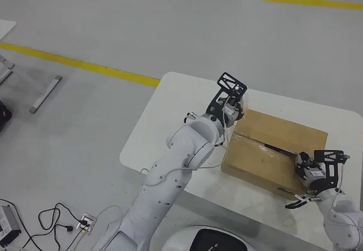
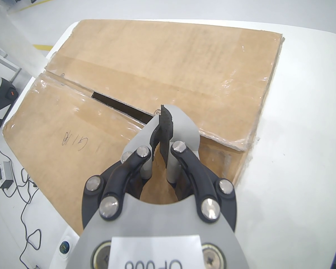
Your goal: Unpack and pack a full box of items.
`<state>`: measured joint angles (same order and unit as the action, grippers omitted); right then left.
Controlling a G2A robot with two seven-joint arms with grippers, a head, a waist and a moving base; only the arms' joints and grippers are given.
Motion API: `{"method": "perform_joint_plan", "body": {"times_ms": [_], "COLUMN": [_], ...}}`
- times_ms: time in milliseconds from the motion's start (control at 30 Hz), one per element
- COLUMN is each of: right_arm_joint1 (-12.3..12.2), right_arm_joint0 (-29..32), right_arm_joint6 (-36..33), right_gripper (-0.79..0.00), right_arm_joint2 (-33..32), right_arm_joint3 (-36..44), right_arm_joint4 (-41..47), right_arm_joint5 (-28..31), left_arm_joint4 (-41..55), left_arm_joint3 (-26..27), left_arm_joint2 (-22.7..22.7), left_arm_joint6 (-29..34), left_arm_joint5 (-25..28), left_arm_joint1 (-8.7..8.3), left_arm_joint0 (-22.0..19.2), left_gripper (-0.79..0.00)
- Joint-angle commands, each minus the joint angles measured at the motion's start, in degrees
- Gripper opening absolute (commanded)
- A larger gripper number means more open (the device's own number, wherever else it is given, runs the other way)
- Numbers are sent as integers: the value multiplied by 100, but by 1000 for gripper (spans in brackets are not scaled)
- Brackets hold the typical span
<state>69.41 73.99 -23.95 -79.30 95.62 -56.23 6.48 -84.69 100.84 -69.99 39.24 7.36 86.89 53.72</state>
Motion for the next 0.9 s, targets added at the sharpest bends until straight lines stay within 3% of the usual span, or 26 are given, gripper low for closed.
{"method": "perform_joint_plan", "body": {"times_ms": [0, 33, 100, 167, 233, 400, 500, 533, 633, 700, 867], "right_arm_joint1": [-2, -2, -8, -29, -47, -101, -115, -116, -107, -93, -51], "right_arm_joint0": [7, 15, 46, 89, 161, 370, 473, 494, 497, 459, 271], "right_arm_joint6": [-8, -4, -28, -88, -152, -237, -107, -51, 90, 186, 321], "right_gripper": [-739, -606, -459, -406, -406, -431, -489, -523, -720, -785, -785], "right_arm_joint2": [-15, -24, -94, -190, -312, -668, -872, -914, -921, -852, -504], "right_arm_joint3": [60, 118, 254, 411, 571, 960, 1062, 1062, 1017, 964, 714], "right_arm_joint4": [15, 70, 240, 222, 319, 340, 405, 383, 282, 228, -84], "right_arm_joint5": [-3, 30, 110, 189, 243, 343, 252, 180, -77, -238, -562], "left_arm_joint4": [54, 56, 101, 153, 171, 256, 287, 298, 278, 242, 120], "left_arm_joint3": [28, 29, 9, -13, -46, -84, -142, -170, -286, -385, -678], "left_arm_joint2": [66, 108, 190, 273, 351, 538, 681, 738, 907, 1001, 1220], "left_arm_joint6": [26, 35, 32, 22, 24, 36, 58, 57, 33, -3, -131], "left_arm_joint5": [46, 62, 56, 58, 69, 124, 135, 132, 121, 66, -93], "left_arm_joint1": [1, 2, 9, 18, 25, 41, 55, 62, 82, 98, 140], "left_arm_joint0": [36, 45, 59, 57, 46, 35, 34, 30, 5, -22, -101], "left_gripper": [-785, -785, -785, -785, -785, -785, -785, -785, -785, -785, -785]}}
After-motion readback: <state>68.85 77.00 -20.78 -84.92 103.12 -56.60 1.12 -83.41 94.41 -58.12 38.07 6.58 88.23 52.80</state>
